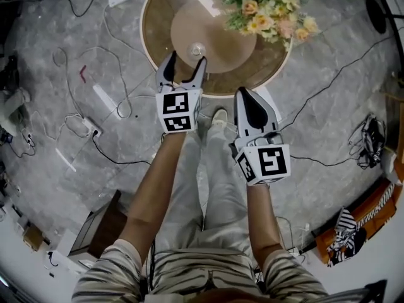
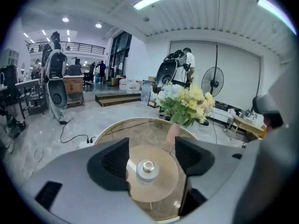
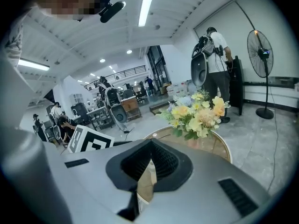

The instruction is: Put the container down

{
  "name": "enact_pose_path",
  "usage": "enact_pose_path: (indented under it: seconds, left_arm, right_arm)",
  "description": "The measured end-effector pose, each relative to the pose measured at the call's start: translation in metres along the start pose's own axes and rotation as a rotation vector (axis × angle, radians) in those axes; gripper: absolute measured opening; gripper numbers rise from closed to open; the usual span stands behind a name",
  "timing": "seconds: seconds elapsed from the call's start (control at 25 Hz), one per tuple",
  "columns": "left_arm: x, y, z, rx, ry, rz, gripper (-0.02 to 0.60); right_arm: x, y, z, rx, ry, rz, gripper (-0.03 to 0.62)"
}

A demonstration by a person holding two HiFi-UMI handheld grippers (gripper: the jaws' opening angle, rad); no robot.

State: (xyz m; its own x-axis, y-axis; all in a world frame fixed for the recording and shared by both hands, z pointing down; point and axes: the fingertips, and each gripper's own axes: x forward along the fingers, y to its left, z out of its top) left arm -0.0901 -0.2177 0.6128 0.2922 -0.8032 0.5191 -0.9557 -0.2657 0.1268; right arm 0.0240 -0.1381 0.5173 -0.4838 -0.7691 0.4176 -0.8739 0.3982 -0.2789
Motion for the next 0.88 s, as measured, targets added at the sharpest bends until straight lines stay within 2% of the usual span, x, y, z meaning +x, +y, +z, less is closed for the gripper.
enact_pose_path:
  seconds: [0.56, 0.76, 0.88]
  left_arm:
    - [-0.117, -0.011, 0.115, 0.043, -0.133, 0.017, 0.115]
    - [-0.149, -0.020, 0.148, 0.040, -0.151, 0.027, 0.000]
    - [-0.173, -0.032, 0.166, 0.049, -0.161, -0.006, -0.002]
  right_arm:
    - [-0.052, 0.039, 0.091, -0.015, -0.076, -0.021, -0.003]
    - [-0.075, 0.050, 0.126, -0.036, -0.100, -0.017, -0.003]
    - [-0.091, 0.058, 0.143, -0.039, -0.109, -0.020, -0.003]
